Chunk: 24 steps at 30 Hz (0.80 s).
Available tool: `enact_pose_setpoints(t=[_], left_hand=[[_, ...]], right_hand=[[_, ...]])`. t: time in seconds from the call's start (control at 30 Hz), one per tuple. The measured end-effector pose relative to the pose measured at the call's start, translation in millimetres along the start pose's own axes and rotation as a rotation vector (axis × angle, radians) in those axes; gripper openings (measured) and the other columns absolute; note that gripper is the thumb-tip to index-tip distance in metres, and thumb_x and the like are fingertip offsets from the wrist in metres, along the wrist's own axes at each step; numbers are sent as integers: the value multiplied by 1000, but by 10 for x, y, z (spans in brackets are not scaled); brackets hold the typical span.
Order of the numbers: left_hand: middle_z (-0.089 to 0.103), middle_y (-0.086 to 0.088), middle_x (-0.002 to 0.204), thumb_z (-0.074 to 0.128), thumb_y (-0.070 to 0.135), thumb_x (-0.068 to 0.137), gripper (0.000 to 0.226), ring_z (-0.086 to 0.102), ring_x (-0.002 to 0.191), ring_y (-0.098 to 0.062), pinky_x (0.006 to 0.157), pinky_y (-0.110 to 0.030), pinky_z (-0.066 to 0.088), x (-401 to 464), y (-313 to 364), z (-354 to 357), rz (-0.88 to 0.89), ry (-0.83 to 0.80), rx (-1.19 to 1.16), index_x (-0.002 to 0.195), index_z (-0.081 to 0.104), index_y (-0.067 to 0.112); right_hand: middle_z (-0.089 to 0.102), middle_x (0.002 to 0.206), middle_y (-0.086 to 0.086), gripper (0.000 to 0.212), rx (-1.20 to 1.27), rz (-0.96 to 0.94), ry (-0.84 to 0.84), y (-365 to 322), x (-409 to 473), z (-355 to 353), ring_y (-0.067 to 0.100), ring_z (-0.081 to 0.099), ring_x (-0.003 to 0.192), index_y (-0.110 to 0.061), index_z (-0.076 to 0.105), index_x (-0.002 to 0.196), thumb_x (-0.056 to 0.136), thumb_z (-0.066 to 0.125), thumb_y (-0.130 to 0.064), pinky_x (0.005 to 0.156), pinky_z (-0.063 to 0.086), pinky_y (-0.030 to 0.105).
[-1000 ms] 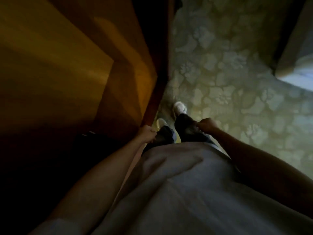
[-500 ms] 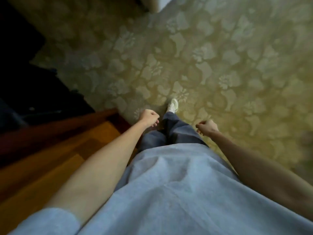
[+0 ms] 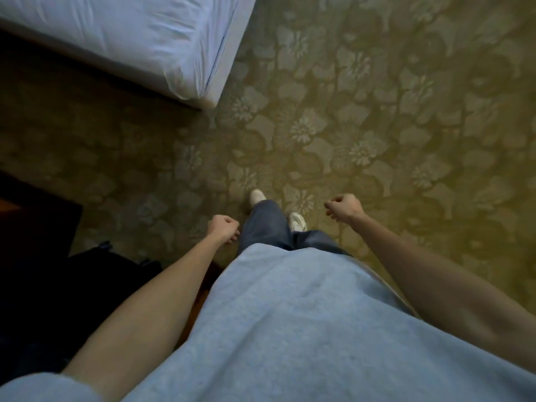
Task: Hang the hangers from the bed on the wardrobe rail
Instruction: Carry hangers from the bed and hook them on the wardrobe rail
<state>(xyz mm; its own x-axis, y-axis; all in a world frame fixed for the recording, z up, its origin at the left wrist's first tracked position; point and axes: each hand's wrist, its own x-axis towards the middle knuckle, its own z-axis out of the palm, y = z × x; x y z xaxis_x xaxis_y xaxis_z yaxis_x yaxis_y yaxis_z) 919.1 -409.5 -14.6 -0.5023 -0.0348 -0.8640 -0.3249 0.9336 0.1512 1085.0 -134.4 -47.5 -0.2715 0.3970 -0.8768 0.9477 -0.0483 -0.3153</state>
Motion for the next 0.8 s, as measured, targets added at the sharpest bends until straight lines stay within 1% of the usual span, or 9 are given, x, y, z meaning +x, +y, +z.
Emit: enact_pose_setpoints(t=[0.1,0.2,0.27,0.33,0.43,0.53,0.6,0.67,0.8], left_hand=[[67,-5,71,58,13,99,16,59,54,-14,42,-18,46,248,128,-197,-37,-50,-14,92,71,6],[69,-7,77,59,13,99,17,60,57,-15,45,-20,47,570,404,-413,-58,-93,-22,94,73,4],[70,-9,83,60,11,97,17,59,57,-11,40,-15,44,807,694,-598,-47,-93,-25,96,75,3],[70,-8,88,60,11,96,19,57,61,-7,40,-13,42,1029,1092,-830,-24,-93,-25,99,77,2],[71,-10,83,59,10,94,20,59,63,-14,51,-21,45,1324,1867,-1193,-7,-88,-60,85,77,5],[68,-6,68,59,11,95,25,59,55,-17,50,-23,48,1590,2842,-1543,47,-90,-168,72,69,10],[69,-4,66,60,13,95,22,60,52,-14,46,-22,47,1718,3527,-1735,115,-102,-171,76,71,10],[69,-3,67,59,12,96,19,60,52,-12,43,-19,46,1842,4217,-1890,184,-140,-173,83,72,7],[73,-5,76,59,15,97,16,64,57,-11,49,-21,51,2138,5462,-2080,262,-205,-138,89,72,9]], right_hand=[[74,84,9,18,14,-76,-6,-724,345,-128,16,65,69,-8,73,95,95,61,-22,66,55,30],[74,85,10,14,11,-116,-27,-1401,700,-317,19,67,72,-10,71,94,95,61,-20,70,58,35],[74,83,10,15,-12,-95,-30,-1753,948,-486,20,67,71,-9,71,94,95,62,-20,74,58,37],[72,81,9,17,-22,-39,-24,-2028,1168,-713,19,63,66,-6,72,99,96,61,-19,71,56,37],[71,84,11,19,-6,57,21,-2378,1376,-1083,19,60,63,-4,71,103,97,60,-18,63,53,32],[71,82,12,16,45,142,84,-2661,1539,-1470,21,59,63,-4,71,97,95,61,-17,63,53,34],[69,77,13,16,79,206,126,-2800,1624,-1726,23,58,63,-3,71,86,92,62,-14,65,53,38],[67,75,15,16,133,245,151,-2947,1738,-1994,24,56,61,-1,70,81,91,62,-11,62,50,37],[68,79,14,14,229,303,167,-3267,2061,-2524,25,58,66,-1,68,95,94,60,-12,65,52,37]])
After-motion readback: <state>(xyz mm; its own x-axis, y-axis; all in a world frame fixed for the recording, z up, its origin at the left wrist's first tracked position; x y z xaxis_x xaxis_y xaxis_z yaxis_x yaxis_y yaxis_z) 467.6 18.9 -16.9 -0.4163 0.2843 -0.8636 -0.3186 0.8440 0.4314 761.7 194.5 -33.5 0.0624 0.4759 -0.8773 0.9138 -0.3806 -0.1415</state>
